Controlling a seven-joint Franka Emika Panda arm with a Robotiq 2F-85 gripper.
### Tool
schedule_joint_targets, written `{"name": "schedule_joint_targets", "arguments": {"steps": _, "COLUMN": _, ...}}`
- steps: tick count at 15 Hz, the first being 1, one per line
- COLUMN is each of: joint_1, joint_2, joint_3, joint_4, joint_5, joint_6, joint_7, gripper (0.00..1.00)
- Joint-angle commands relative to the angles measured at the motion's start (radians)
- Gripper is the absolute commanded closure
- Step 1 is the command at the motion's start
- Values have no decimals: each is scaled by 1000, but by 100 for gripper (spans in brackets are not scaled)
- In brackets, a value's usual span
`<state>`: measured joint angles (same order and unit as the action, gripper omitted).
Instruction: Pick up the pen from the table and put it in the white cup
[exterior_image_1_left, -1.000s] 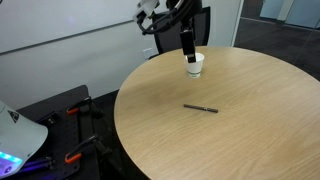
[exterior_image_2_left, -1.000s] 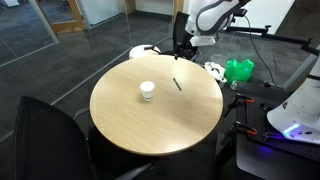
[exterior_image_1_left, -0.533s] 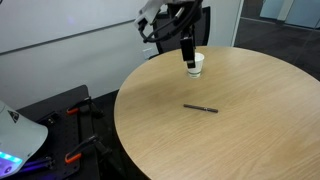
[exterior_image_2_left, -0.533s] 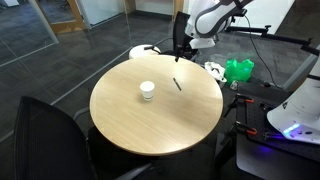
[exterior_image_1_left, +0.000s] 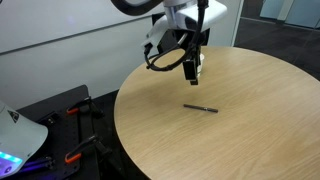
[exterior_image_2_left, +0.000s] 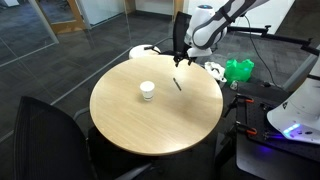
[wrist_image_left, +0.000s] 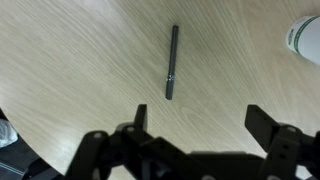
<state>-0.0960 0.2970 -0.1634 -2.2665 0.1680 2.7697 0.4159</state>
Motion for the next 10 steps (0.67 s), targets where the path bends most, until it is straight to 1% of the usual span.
{"name": "schedule_joint_targets", "arguments": {"steps": 1, "joint_1": 27, "joint_2": 54, "joint_3": -27, "joint_4": 6, "joint_5": 2, "joint_6": 34, "joint_7": 64, "gripper": 0}}
{"name": "schedule_joint_targets", "arguments": {"steps": 2, "joint_1": 30, "joint_2": 71, "joint_3": -31, "joint_4": 11, "joint_5": 3, "joint_6": 39, "joint_7": 75, "gripper": 0}}
{"name": "schedule_joint_targets", "arguments": {"steps": 6, "joint_1": 11, "joint_2": 148, "joint_3": 0, "joint_4": 38, "joint_5": 61, "joint_6": 53, "joint_7": 60, "gripper": 0}}
{"name": "schedule_joint_targets", "arguments": {"steps": 10, "joint_1": -3, "joint_2": 208, "joint_3": 32, "joint_4": 59, "joint_5": 134, "joint_6": 130, "joint_7": 37, "gripper": 0}}
